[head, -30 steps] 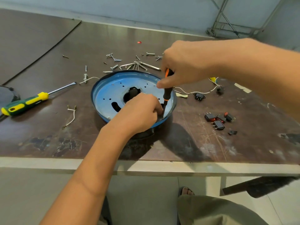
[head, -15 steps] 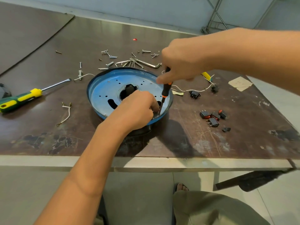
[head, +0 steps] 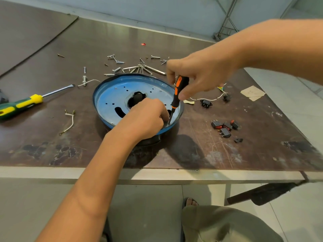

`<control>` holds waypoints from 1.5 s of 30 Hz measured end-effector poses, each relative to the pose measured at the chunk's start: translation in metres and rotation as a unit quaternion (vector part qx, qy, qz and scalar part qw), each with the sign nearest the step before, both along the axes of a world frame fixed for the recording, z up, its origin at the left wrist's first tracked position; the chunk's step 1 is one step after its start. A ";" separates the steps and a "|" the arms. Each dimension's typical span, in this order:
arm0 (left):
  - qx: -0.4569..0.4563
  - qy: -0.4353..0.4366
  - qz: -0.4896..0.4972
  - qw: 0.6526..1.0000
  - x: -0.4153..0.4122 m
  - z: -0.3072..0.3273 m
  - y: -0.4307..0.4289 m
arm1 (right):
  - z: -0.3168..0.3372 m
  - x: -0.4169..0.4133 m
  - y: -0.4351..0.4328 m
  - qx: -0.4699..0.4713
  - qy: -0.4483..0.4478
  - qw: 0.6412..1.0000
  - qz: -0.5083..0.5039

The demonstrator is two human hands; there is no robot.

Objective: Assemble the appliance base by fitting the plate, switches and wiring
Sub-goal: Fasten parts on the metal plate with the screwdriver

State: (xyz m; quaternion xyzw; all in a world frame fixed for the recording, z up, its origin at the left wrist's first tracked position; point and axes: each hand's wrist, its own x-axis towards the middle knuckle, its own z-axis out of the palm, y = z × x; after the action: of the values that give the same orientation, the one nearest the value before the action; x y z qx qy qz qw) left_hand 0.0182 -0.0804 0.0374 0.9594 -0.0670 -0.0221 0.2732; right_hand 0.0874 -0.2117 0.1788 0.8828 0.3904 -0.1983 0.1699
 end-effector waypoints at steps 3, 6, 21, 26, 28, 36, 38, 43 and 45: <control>0.004 0.002 0.001 1.000 0.000 0.000 -0.001 | -0.013 0.000 0.004 0.063 -0.109 0.990 0.057; 0.006 0.007 0.002 1.000 0.000 0.000 -0.002 | -0.012 -0.001 0.010 0.015 -0.197 0.980 0.032; 0.008 -0.005 0.001 1.000 0.001 -0.002 -0.001 | -0.003 0.001 0.008 -0.017 -0.045 0.999 0.014; -0.001 -0.005 0.009 1.000 -0.001 0.000 -0.002 | -0.008 -0.006 0.008 0.053 -0.134 0.985 0.092; -0.004 -0.002 0.011 1.000 -0.002 0.001 -0.002 | -0.012 -0.007 0.011 0.038 -0.193 0.978 0.072; 0.004 0.001 0.014 1.000 -0.002 0.003 -0.002 | -0.006 -0.002 0.009 0.040 -0.039 0.993 0.101; 0.001 0.003 0.013 1.000 -0.002 0.003 -0.002 | -0.008 -0.003 0.007 0.065 -0.060 0.988 0.123; 0.008 -0.008 -0.003 1.000 -0.003 0.002 -0.002 | -0.015 0.000 0.005 0.093 -0.124 0.986 0.063; 0.011 -0.008 -0.002 1.000 -0.003 0.001 -0.002 | -0.016 0.001 0.003 0.060 -0.150 0.986 0.037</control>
State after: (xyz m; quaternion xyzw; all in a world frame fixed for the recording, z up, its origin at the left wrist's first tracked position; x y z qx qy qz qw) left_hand 0.0152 -0.0823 0.0386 0.9622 -0.0707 -0.0154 0.2624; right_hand 0.0885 -0.2092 0.1624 0.8962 0.4041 -0.0330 0.1803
